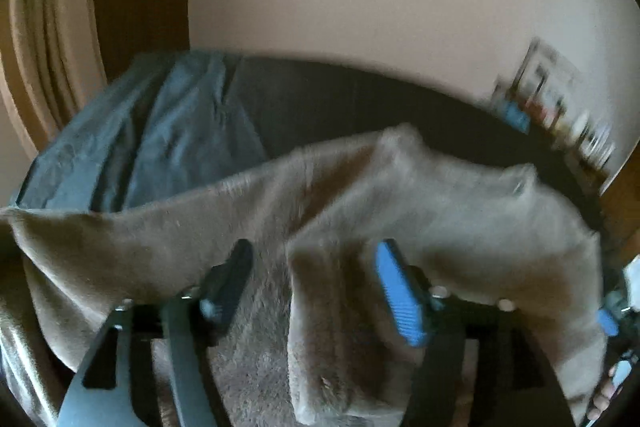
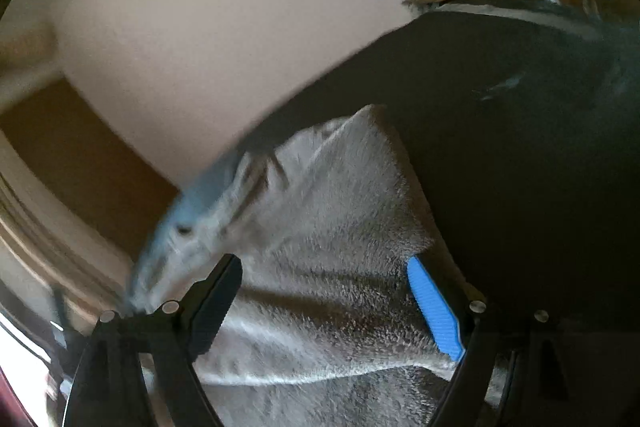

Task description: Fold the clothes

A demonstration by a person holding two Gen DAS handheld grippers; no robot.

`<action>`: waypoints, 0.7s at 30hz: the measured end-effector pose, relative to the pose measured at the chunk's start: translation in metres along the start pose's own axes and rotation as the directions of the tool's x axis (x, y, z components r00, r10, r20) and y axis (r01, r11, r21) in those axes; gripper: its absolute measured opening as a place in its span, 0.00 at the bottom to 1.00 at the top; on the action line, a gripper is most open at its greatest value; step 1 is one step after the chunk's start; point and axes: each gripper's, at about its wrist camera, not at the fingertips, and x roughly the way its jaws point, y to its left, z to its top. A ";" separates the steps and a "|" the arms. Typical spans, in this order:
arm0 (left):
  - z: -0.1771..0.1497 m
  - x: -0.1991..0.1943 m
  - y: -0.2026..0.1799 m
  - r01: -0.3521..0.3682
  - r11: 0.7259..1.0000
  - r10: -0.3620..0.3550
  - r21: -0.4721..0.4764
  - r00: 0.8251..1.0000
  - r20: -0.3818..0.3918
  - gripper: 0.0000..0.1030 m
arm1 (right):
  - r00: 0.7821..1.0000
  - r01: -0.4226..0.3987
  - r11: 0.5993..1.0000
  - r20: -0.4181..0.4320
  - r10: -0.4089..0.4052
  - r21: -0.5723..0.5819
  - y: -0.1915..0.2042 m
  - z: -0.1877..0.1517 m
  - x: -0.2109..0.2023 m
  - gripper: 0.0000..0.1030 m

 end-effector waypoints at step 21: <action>-0.039 0.055 -0.063 0.073 0.954 -0.002 0.291 0.972 -0.237 0.81 | 0.962 0.198 0.807 -0.046 -0.267 -0.556 0.048 0.013 0.080 0.85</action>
